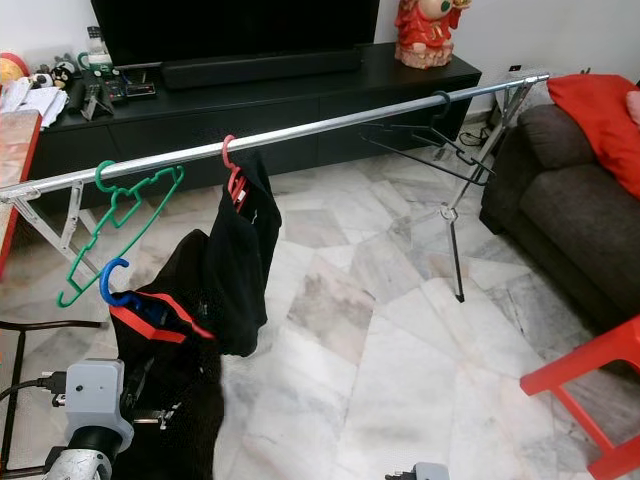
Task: Hang hanger
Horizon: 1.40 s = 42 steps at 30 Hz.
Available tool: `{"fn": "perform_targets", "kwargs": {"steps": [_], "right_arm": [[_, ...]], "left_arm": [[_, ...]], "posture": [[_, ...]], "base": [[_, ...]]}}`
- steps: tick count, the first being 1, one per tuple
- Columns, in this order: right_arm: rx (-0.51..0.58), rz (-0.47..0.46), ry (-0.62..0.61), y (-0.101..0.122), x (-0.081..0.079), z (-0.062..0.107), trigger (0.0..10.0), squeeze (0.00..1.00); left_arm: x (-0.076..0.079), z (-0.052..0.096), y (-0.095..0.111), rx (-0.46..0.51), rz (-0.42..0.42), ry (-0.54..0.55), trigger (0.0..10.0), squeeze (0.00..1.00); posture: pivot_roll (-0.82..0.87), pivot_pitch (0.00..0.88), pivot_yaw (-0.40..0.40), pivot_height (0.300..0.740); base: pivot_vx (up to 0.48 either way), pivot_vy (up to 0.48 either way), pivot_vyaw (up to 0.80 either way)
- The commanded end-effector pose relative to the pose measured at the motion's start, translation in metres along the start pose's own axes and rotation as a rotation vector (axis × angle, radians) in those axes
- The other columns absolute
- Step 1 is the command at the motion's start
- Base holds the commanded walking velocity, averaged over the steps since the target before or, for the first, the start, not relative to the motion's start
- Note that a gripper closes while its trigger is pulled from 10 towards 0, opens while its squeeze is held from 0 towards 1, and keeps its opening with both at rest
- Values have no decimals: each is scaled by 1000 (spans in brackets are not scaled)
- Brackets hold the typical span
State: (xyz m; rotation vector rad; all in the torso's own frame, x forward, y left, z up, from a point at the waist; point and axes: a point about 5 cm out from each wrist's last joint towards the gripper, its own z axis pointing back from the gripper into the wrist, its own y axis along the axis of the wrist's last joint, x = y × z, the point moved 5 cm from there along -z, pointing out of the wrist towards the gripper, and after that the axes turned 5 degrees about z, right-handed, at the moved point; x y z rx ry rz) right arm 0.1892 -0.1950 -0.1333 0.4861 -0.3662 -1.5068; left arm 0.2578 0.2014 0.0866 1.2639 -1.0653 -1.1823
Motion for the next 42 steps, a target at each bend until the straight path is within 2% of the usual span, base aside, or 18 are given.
{"fn": "perform_targets", "kwargs": {"steps": [1, 32, 37, 38, 40, 42], "right_arm": [[-4, -13, -6, -5, 2, 1, 10000, 0], [1, -21, -26, -4, 4, 1, 10000, 0], [6, -22, -31, -3, 5, 1, 10000, 0], [10, -22, -31, -3, 5, 1, 10000, 0], [17, -20, -32, -2, 5, 1, 10000, 0], [26, -17, -32, -1, 5, 1, 10000, 0]], "left_arm": [[1, 0, 9, 39, 5, -7, 10000, 0], [5, -1, 11, 44, 9, -30, 10000, 0], [13, -2, 11, 28, 3, -83, 10000, 0], [16, -3, 9, 4, -17, -104, 10000, 0], [20, -5, 4, -39, -5, -126, 10000, 0], [30, -7, 2, -72, 12, -198, 10000, 0]], "posture": [[35, 132, -4, 740], [37, 137, -5, 740], [40, 140, -4, 740], [41, 142, -3, 740], [41, 143, -3, 740], [41, 146, -2, 740]], "base": [[-300, 0, 0], [-337, 0, 0], [-196, 0, 0], [0, 0, 0], [0, 0, 0], [0, 0, 0]]}}
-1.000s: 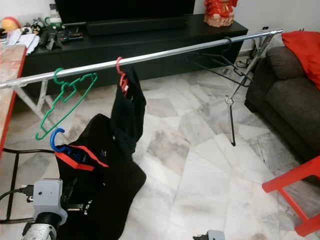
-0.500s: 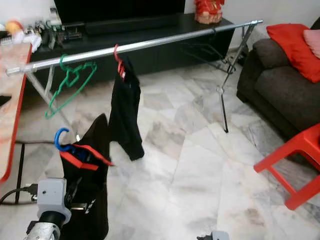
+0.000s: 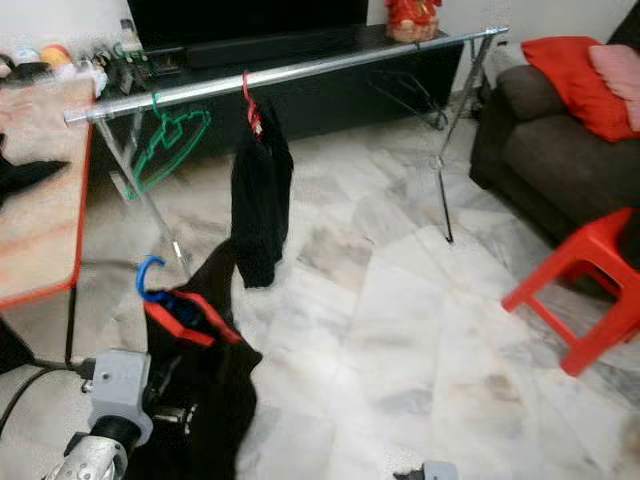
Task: Hang hanger
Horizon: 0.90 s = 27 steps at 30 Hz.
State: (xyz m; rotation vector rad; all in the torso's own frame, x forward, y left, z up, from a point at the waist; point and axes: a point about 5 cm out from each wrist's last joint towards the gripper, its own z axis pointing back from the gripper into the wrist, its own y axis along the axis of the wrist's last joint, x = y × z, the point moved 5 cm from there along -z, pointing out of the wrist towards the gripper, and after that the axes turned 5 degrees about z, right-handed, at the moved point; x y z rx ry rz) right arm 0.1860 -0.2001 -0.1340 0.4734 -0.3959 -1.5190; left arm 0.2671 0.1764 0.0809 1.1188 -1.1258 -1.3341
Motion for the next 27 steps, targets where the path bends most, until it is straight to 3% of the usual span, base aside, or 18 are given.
{"fn": "perform_targets", "kwargs": {"steps": [1, 5, 10, 18, 25, 27], "right_arm": [[20, -14, -3, 3, 0, 0, 10000, 0], [38, -25, -9, 5, 0, 0, 10000, 0], [52, -23, -12, 7, 1, 0, 10000, 0], [208, -7, -55, 29, 6, 3, 10000, 0], [333, 28, 31, 48, -4, 7, 10000, 0], [364, 86, 74, 53, -11, 9, 10000, 0]], "left_arm": [[7, -1, 6, -2, 8, -53, 10000, 0], [19, -4, 8, -14, -5, -131, 10000, 0], [21, -6, 8, -37, -23, -149, 10000, 0], [44, -20, 21, -66, -50, -274, 10000, 0], [62, -31, 29, -69, -35, -359, 10000, 0], [70, -34, 31, -82, -21, -404, 10000, 0]], "posture": [[41, 146, -2, 740], [37, 147, 0, 740], [39, 150, -2, 740], [32, 147, -3, 740], [13, 144, -1, 740], [4, 141, -3, 740]], "base": [[0, 0, 0], [0, 0, 0], [0, 0, 0], [0, 0, 0], [0, 0, 0], [0, 0, 0]]}}
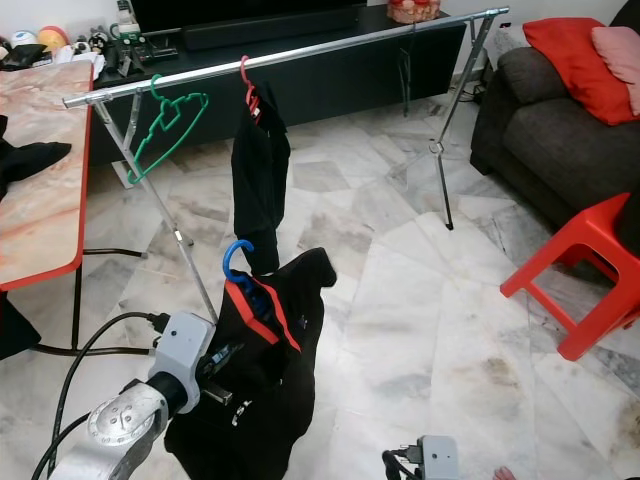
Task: Hang hanger
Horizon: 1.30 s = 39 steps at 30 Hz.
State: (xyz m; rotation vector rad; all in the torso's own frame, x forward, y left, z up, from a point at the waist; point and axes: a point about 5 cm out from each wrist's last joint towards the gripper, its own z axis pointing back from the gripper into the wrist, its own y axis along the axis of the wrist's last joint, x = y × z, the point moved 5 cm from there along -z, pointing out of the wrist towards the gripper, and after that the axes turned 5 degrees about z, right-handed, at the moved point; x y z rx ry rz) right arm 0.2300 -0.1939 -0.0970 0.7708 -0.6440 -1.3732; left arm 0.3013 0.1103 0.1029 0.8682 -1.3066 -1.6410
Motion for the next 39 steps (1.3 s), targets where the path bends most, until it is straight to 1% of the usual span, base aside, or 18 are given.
{"fn": "perform_targets", "kwargs": {"steps": [1, 4, 8, 14, 16, 18, 20, 23, 25, 28, 29, 30, 32, 33, 36, 37, 38, 39], "right_arm": [[5, 16, 27, -3, -4, 2, 10000, 0], [19, 80, 48, 0, -7, 2, 10000, 0], [16, 141, 51, 0, -7, 2, 10000, 0], [43, 133, -2, 1, -1, 4, 10000, 0], [436, 123, -8, 80, -3, 4, 10000, 0], [650, 175, -77, 146, 2, 19, 10000, 0], [826, 116, -177, 187, 9, 43, 10000, 0], [841, 25, -248, 193, 23, 49, 10000, 0], [842, 12, -225, 196, 22, 49, 10000, 0], [822, 187, -62, 193, -5, 47, 10000, 0], [780, 298, 68, 183, -25, 49, 10000, 0], [780, 298, 68, 183, -25, 49, 10000, 0], [641, 516, 305, 149, -55, 58, 10000, 0], [620, 554, 319, 142, -56, 59, 10000, 0], [580, 563, 340, 130, -53, 57, 10000, 0], [580, 558, 332, 130, -53, 56, 10000, 149], [581, 548, 316, 131, -51, 54, 10000, 1000], [581, 538, 300, 132, -49, 52, 10000, 1000]], "left_arm": [[6, -2, 2, -4, 17, -42, 10000, 0], [20, -11, 8, -7, -8, -124, 10000, 0], [25, -15, 13, 2, -12, -150, 10000, 0], [31, -15, 12, -5, -10, -182, 10000, 0], [32, -15, 12, -6, -8, -185, 10000, 0], [32, -15, 11, -8, -8, -186, 10000, 0], [33, -15, 11, -9, -7, -189, 10000, 0], [34, -16, 11, -9, -6, -192, 10000, 0], [34, -16, 11, -8, -6, -192, 10000, 0], [33, -17, 11, -9, -3, -188, 10000, 0], [33, -18, 11, -8, -3, -187, 10000, 0], [33, -18, 11, -8, -3, -187, 10000, 0], [35, -19, 12, -5, -2, -212, 10000, 0], [40, -19, 14, -3, -7, -245, 10000, 0], [58, -15, 20, 9, -21, -368, 10000, 0], [61, -15, 21, 12, -24, -386, 10000, 0], [64, -15, 23, 15, -30, -403, 10000, 0], [67, -15, 24, 16, -38, -420, 10000, 0]], "posture": [[4, 141, -3, 740], [-8, 130, -2, 740], [-19, 121, -1, 740], [-29, 105, -5, 740], [-31, 104, -6, 740], [-32, 102, -6, 740], [-34, 104, -7, 740], [-32, 111, -7, 740], [-33, 116, -8, 740], [-31, 123, -13, 740], [-30, 125, -15, 740], [-30, 125, -15, 740], [-36, 133, -16, 740], [-38, 135, -17, 740], [-37, 140, -17, 740], [-30, 140, -17, 740], [-30, 140, -17, 740], [-30, 143, -15, 740]], "base": [[0, 0, 0], [0, 0, 0], [0, 0, 0], [0, 0, 0], [0, 0, 0], [0, 0, 0], [0, 0, 0], [0, 0, 0], [0, 0, 0], [0, 0, 0], [0, 0, 0], [0, 0, 0], [0, 0, 0], [0, 0, 0], [0, 0, 0], [0, 0, 0], [0, 0, 0], [0, 0, 0]]}}
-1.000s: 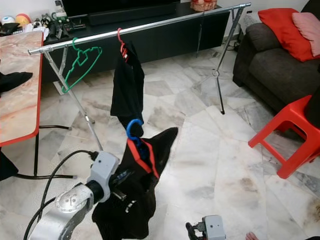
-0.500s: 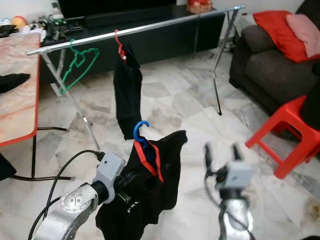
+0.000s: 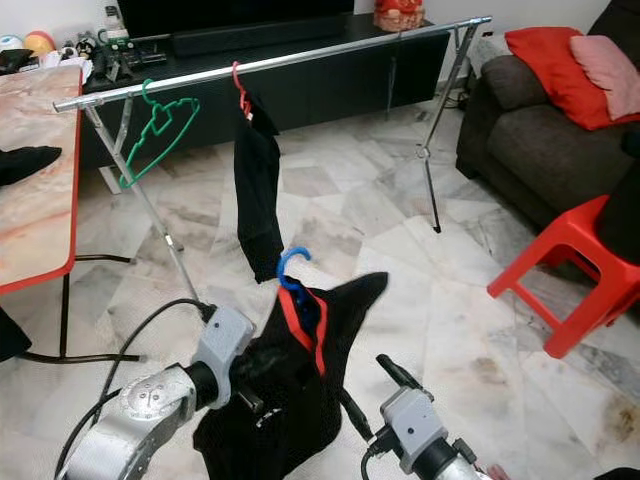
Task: Hang hanger
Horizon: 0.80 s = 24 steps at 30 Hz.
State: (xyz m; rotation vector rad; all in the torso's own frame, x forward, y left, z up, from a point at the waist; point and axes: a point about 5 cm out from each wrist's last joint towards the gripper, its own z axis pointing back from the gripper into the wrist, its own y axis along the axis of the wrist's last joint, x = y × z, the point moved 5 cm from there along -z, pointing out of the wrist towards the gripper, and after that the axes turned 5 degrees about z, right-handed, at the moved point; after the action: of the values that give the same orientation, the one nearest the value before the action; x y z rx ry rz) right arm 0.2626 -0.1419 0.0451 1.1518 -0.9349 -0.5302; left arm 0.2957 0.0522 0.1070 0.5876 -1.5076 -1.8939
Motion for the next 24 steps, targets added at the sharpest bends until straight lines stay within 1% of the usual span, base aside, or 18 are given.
{"fn": "perform_targets", "kwargs": {"steps": [1, 3, 4, 5, 6, 7, 8, 9, 14, 16, 17, 18, 20, 21, 23, 24], "right_arm": [[-23, -12, -31, -6, 4, 0, 10000, 1000], [-70, 6, -78, -14, 10, -4, 10000, 1000], [-88, 8, -111, -17, 14, -6, 10000, 839], [-101, 3, -138, -18, 17, -8, 10000, 302], [-110, -6, -160, -17, 19, -10, 10000, 118], [-111, -25, -166, -18, 19, -11, 10000, 0], [-111, -62, -173, -20, 18, -12, 10000, 0], [-112, -76, -172, -21, 17, -13, 10000, 0], [-136, -83, -180, -28, 14, -16, 10000, 0], [-164, -84, -188, -34, 12, -16, 10000, 0], [-196, -99, -190, -41, 9, -15, 10000, 0], [-205, -104, -191, -42, 9, -15, 10000, 0], [-263, -175, -184, -55, 0, -11, 10000, 0], [-269, -162, -192, -57, 0, -10, 10000, 0], [-259, -163, -205, -56, 1, -9, 10000, 0], [-253, -169, -230, -56, 4, -8, 10000, 0]], "left_arm": [[12, -3, 16, 46, -27, -72, 10000, 0], [15, -4, 17, 40, -40, -98, 10000, 0], [17, -4, 17, 39, -59, -110, 10000, 0], [18, -5, 18, 35, -71, -121, 10000, 0], [19, -5, 18, 32, -81, -131, 10000, 0], [20, -4, 19, 32, -84, -146, 10000, 0], [22, -4, 21, 33, -89, -167, 10000, 0], [22, -3, 22, 35, -91, -174, 10000, 0], [21, -4, 26, 39, -102, -185, 10000, 0], [22, -4, 27, 40, -105, -190, 10000, 0], [22, -4, 27, 41, -107, -194, 10000, 0], [22, -4, 27, 41, -107, -195, 10000, 0], [25, -4, 27, 38, -109, -210, 10000, 0], [27, -4, 28, 40, -105, -216, 10000, 0], [27, -4, 28, 42, -102, -217, 10000, 0], [27, -4, 28, 42, -103, -218, 10000, 0]], "posture": [[-30, 143, -15, 740], [-30, 144, -13, 740], [-30, 144, -13, 740], [-26, 151, -10, 740], [-26, 151, -10, 740], [-21, 152, -11, 740], [-17, 155, -11, 740], [-15, 156, -12, 740], [-16, 160, -9, 740], [-16, 160, -9, 740], [-16, 160, -9, 740], [-16, 160, -9, 740], [-11, 161, -7, 740], [-11, 163, -6, 740], [-11, 162, -7, 740], [-11, 163, -6, 740]], "base": [[0, 0, 0], [0, 0, 0], [0, 0, 0], [0, 0, 0], [0, 0, 0], [0, 0, 0], [0, 0, 0], [0, 0, 0], [0, 0, 0], [0, 0, 0], [0, 0, 0], [0, 0, 0], [0, 0, 0], [0, 0, 0], [0, 0, 0], [0, 0, 0]]}}
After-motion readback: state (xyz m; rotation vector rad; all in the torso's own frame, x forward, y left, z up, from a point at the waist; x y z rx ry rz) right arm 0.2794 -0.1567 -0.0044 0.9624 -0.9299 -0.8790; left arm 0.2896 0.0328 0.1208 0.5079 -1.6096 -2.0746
